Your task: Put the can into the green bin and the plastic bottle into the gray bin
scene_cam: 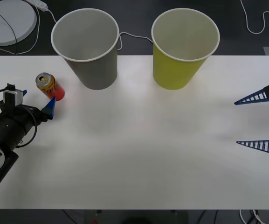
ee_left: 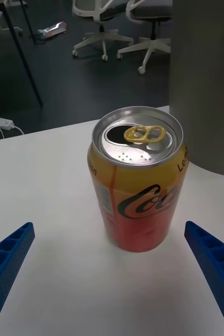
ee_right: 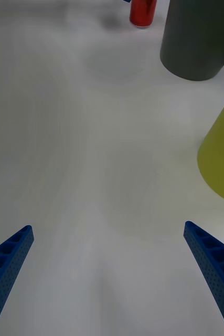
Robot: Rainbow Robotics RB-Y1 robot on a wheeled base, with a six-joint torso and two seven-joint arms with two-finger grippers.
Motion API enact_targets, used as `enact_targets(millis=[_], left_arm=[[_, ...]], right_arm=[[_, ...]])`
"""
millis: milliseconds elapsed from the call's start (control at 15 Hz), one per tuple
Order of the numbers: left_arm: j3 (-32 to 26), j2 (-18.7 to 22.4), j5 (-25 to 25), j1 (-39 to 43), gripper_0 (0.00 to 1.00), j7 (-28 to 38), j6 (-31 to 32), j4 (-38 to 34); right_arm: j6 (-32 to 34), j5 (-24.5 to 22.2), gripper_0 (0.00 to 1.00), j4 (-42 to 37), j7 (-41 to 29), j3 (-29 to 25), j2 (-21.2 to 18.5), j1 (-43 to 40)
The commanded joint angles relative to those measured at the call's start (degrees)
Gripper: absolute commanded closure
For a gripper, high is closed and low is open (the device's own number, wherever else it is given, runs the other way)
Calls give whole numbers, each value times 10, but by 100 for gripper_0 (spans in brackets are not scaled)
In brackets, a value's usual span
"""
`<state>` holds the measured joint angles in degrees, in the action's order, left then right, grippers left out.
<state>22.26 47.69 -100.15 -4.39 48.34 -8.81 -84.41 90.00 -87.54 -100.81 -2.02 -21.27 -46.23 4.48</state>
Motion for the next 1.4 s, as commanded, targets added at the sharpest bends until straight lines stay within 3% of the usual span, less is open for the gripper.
enact_targets(millis=[67,867,1267,1333,1400], left_arm=[[1,-15,-4,-5,0,1,0,2],[2,-102,-41,-117,0,1,0,142],[2,-109,-44,-122,0,0,0,150],[2,-109,-46,-122,38,-2,0,150],[2,-109,-50,-122,84,-4,0,150]], right_arm=[[0,0,0,0,0,0,0,0],[0,0,0,0,0,0,0,0],[0,0,0,0,0,0,0,0],[0,0,0,0,0,0,0,0],[0,0,0,0,0,0,0,0]])
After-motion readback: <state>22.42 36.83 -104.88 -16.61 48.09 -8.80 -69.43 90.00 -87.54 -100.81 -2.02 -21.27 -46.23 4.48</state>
